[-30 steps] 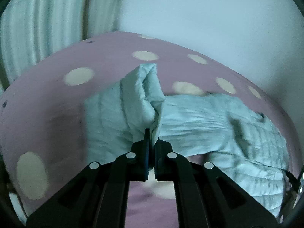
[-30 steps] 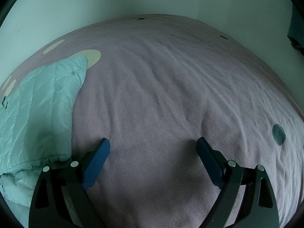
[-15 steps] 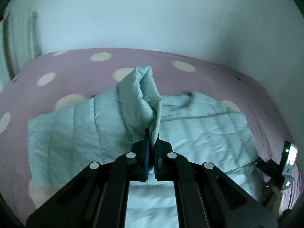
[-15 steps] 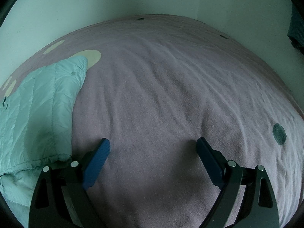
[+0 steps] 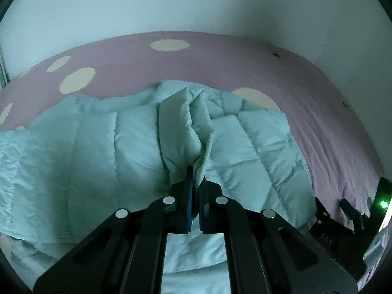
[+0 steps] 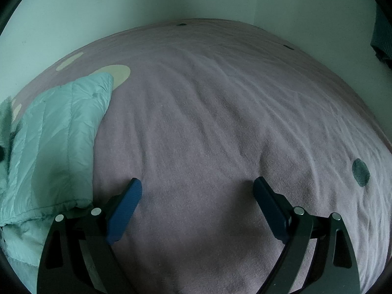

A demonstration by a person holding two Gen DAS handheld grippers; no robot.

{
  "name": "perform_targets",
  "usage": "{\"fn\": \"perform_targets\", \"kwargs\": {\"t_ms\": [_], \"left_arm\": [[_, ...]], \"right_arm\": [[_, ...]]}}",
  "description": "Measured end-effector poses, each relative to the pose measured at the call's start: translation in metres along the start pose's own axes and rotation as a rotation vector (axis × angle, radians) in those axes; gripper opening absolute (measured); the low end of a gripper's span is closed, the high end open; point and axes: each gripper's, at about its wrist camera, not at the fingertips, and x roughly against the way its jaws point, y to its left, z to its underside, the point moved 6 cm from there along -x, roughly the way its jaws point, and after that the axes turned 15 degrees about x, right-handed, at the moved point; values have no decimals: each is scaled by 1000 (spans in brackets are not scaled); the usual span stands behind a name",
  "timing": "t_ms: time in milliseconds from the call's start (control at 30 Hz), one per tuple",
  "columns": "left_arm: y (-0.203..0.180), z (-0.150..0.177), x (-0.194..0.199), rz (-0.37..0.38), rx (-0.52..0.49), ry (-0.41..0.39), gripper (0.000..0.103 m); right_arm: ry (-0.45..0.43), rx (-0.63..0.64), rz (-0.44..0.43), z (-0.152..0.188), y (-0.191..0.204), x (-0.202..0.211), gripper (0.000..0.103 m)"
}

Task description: Fold large clothes

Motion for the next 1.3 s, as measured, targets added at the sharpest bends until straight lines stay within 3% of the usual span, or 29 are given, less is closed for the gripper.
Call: {"fn": "perform_targets", "kwargs": {"t_ms": [233,567,733,800,933,1000,1200,1300], "left_arm": [[-31,12,-27,2,-20,43,3],[-39,22,-36,-16,-40,39,4],[-38,23,-26,12,-22,47,16],[-37,23,-21,16,-21,43,26],[-34,25,-12,25,-10,49,33],[-31,25,-5,32,-6,49,42],[-11,27,31,34,-29,3,49],[19,23,53,-2,-34,-42,52]], "right_arm": [[-1,-2,-2,-1,1,-1,91],[-2,-2,-1,-2,2,-1,91],[-1,-1,0,-3,3,-2,91],[0,-1,1,-3,3,-2,91],[0,1,5,-3,4,-2,91],[0,0,4,-3,4,-2,91],[0,1,5,-3,4,-3,91],[0,1,5,-4,4,-3,91]]}}
